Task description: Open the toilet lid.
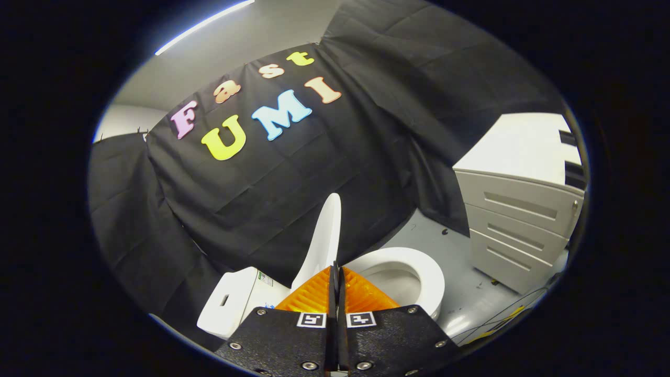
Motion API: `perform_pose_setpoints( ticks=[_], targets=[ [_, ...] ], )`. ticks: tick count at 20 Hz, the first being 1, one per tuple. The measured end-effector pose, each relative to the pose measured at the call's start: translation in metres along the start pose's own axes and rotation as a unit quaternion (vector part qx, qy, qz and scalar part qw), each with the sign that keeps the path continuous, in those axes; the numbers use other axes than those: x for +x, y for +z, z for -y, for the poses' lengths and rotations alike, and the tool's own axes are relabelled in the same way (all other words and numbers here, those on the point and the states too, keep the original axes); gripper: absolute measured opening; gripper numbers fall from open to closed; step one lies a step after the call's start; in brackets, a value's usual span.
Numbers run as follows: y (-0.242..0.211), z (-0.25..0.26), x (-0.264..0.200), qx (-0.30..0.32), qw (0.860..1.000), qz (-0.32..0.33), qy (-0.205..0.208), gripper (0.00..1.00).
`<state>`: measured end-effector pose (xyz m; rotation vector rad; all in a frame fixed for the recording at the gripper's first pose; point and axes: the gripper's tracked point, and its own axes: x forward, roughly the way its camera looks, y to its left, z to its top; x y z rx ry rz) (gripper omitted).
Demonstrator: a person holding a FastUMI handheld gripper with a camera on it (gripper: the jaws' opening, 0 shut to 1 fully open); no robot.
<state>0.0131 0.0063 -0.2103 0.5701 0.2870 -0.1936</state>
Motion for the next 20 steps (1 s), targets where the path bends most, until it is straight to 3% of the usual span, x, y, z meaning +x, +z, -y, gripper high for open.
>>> perform_pose_setpoints(
  ticks=[10,20],
  targets=[
    [0.018,-0.084,-0.014,-0.147,0.989,0.018,0.015,0.00],
    [0.019,-0.145,-0.019,-0.187,0.981,0.028,0.043,0.00]
  ],
)
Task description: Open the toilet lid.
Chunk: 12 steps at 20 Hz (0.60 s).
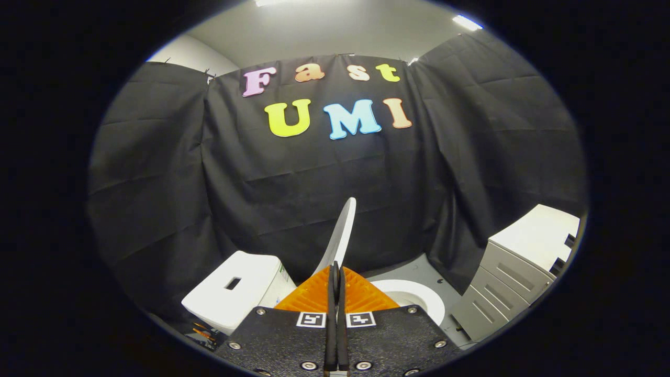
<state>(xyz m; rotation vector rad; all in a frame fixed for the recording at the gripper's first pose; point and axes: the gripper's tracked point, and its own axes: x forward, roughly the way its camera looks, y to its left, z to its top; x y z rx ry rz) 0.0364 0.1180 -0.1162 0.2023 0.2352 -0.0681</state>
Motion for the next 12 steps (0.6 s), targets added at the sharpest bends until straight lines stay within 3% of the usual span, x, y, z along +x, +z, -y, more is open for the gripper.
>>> perform_pose_setpoints(
  ticks=[6,12],
  targets=[
    [0.010,-0.033,0.001,-0.013,1.000,0.016,0.011,0.00],
    [0.016,-0.072,0.004,-0.076,0.996,0.040,0.028,0.00]
  ],
)
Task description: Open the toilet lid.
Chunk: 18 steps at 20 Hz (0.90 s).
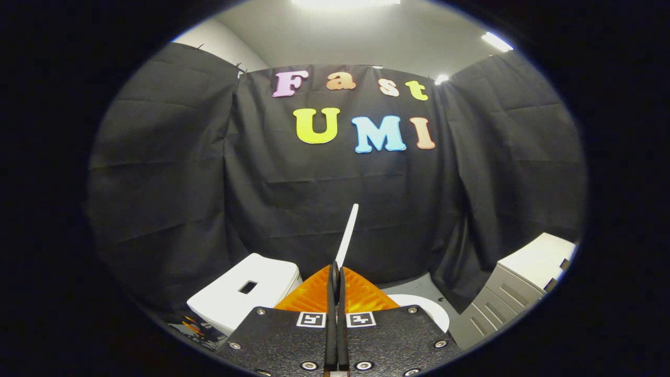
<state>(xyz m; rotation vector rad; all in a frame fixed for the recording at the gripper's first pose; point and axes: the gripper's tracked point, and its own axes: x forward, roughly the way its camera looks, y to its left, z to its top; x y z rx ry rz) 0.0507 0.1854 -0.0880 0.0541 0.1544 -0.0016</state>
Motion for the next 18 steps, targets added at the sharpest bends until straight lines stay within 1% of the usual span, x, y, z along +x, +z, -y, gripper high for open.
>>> perform_pose_setpoints(
  ticks=[2,6,10,18],
  targets=[
    [0.002,-0.011,0.002,-0.010,1.000,0.005,0.007,0.00],
    [0.007,-0.033,0.004,0.014,1.000,0.005,0.020,0.00],
    [0.012,-0.062,0.007,0.039,0.998,0.018,0.043,0.00],
    [0.013,-0.126,0.016,0.033,0.995,0.018,0.087,0.01]
  ],
)
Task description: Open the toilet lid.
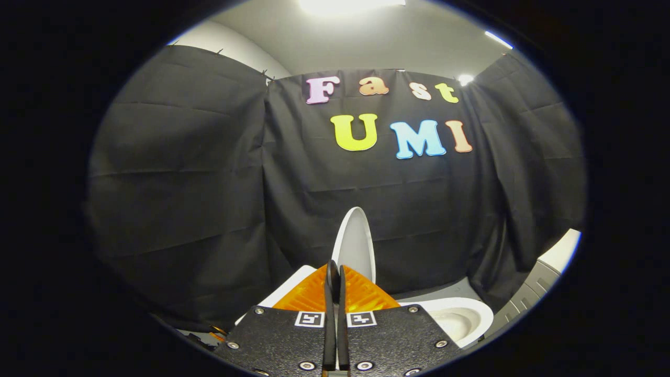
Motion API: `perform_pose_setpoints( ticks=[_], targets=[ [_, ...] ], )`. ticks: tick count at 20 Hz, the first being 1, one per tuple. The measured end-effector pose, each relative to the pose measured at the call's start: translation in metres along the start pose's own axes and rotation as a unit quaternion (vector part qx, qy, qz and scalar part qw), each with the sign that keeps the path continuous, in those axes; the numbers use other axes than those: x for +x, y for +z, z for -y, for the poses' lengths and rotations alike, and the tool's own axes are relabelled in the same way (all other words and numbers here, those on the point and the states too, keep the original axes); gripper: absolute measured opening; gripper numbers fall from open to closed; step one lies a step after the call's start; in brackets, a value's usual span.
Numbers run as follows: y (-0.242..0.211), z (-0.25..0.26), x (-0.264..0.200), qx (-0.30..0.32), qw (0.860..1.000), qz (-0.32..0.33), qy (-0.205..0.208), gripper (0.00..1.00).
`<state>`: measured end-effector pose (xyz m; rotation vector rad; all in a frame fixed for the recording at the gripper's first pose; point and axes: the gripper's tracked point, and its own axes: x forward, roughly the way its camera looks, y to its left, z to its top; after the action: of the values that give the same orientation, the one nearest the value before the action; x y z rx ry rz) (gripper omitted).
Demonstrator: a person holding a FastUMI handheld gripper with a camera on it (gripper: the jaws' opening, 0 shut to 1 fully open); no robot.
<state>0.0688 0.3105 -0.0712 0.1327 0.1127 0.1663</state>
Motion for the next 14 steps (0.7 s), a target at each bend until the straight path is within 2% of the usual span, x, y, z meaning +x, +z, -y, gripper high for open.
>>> perform_pose_setpoints(
  ticks=[8,14],
  targets=[
    [-0.009,-0.048,0.014,-0.053,0.998,0.004,0.025,0.02],
    [-0.020,-0.074,0.023,-0.025,0.999,-0.002,0.040,0.02]
  ],
)
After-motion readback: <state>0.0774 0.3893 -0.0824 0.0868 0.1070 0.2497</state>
